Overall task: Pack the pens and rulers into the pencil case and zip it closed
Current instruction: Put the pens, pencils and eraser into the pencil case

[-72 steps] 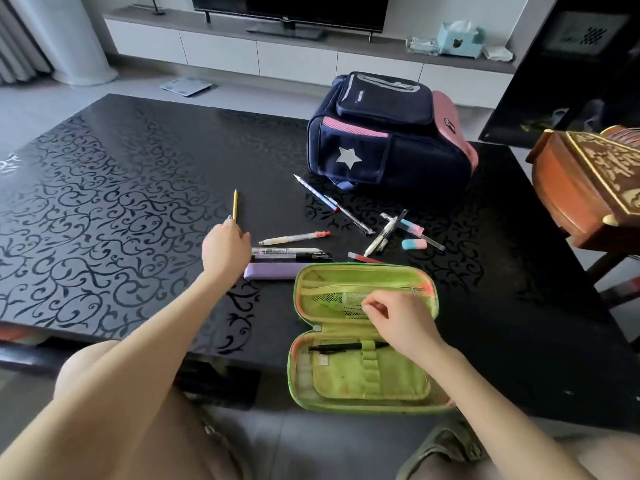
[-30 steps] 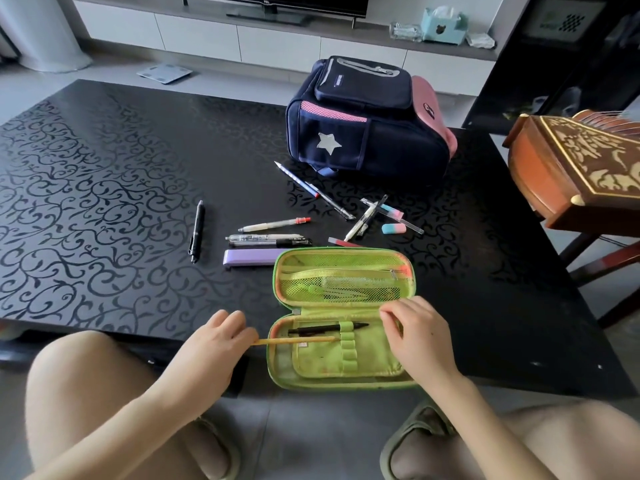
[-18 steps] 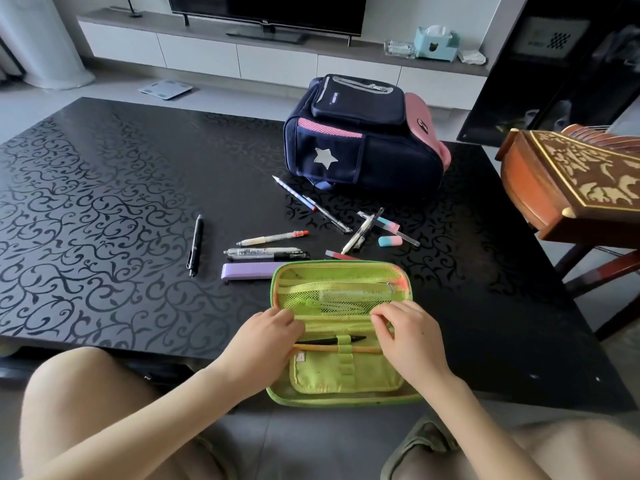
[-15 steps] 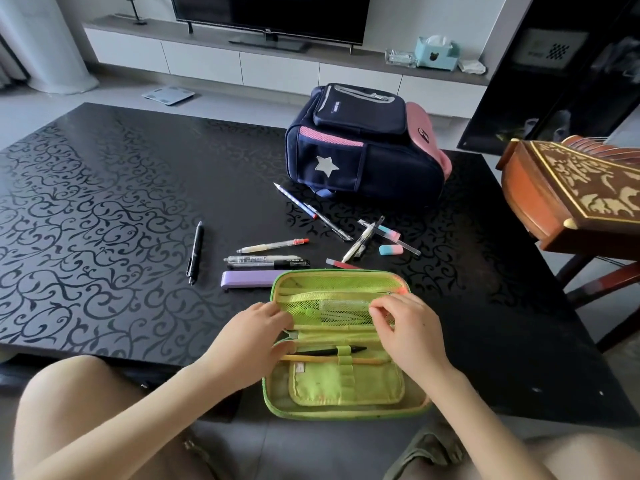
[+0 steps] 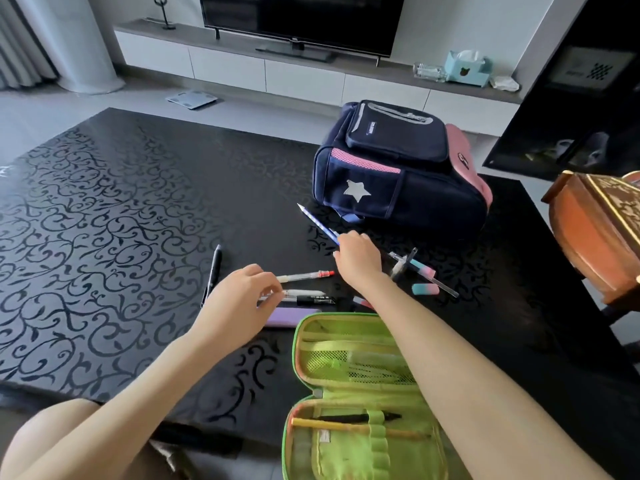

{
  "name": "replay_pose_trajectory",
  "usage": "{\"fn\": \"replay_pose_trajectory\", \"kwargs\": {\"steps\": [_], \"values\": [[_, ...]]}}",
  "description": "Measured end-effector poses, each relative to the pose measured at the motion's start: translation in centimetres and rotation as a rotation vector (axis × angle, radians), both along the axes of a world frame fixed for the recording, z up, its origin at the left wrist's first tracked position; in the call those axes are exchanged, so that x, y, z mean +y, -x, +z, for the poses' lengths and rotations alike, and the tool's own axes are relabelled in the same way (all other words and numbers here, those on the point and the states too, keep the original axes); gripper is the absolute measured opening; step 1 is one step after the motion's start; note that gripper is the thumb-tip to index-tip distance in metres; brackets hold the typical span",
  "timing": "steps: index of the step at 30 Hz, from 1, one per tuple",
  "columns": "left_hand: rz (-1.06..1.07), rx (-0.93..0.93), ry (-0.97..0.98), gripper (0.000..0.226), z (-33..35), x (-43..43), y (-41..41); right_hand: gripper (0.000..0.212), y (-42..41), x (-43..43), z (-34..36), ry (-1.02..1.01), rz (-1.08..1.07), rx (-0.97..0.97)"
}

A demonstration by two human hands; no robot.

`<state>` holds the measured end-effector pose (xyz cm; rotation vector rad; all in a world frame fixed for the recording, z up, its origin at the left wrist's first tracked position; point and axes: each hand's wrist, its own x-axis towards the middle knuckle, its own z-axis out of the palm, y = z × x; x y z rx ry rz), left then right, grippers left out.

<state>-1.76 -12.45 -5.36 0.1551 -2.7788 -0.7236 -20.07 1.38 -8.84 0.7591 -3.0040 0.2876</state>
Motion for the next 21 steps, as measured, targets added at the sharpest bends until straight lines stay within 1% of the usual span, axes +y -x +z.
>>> {"fn": "replay_pose_trajectory", "kwargs": {"steps": [3,5,8,10,12,15,16,17,19,20,21], "values": [[0.019,-0.011,0.009,0.010,-0.8,-1.0,0.7,0.025,2.3,-2.6,-1.0,-0.148,-0.027,0.039],[0.029,-0.019,0.007,0.011,-1.3,-1.5,1.1,0.026,3.3,-3.5,-1.8,-0.207,-0.059,0.035],[0.042,-0.028,-0.014,0.011,-1.9,-1.9,1.5,0.030,3.8,-3.9,-2.4,-0.185,-0.139,-0.009],[0.073,-0.044,-0.042,0.012,-2.2,-2.1,1.7,0.026,3.3,-4.2,-1.8,-0.144,-0.163,-0.043],[0.101,-0.061,-0.104,0.012,-2.3,-1.9,1.8,0.019,1.5,-4.0,-0.8,0.000,-0.168,-0.109],[0.179,-0.078,-0.217,0.019,-1.9,-0.8,2.1,0.026,-3.9,-2.6,0.5,0.387,-0.093,-0.296],[0.210,-0.070,-0.289,0.022,-1.6,-0.2,2.1,0.023,-6.3,-1.8,0.8,0.508,-0.054,-0.363],[0.237,-0.048,-0.406,0.022,-1.4,0.4,2.1,0.018,-8.7,-1.0,1.0,0.596,-0.013,-0.419],[0.262,0.026,-0.717,0.014,-0.4,2.3,1.8,0.012,-13.1,0.7,1.4,0.715,0.033,-0.481],[0.266,0.062,-0.837,0.015,0.0,3.4,1.4,0.012,-14.7,1.6,1.4,0.744,0.045,-0.496],[0.249,0.087,-0.898,0.016,0.3,4.4,0.9,0.013,-15.9,2.5,1.4,0.755,0.060,-0.503]]}}
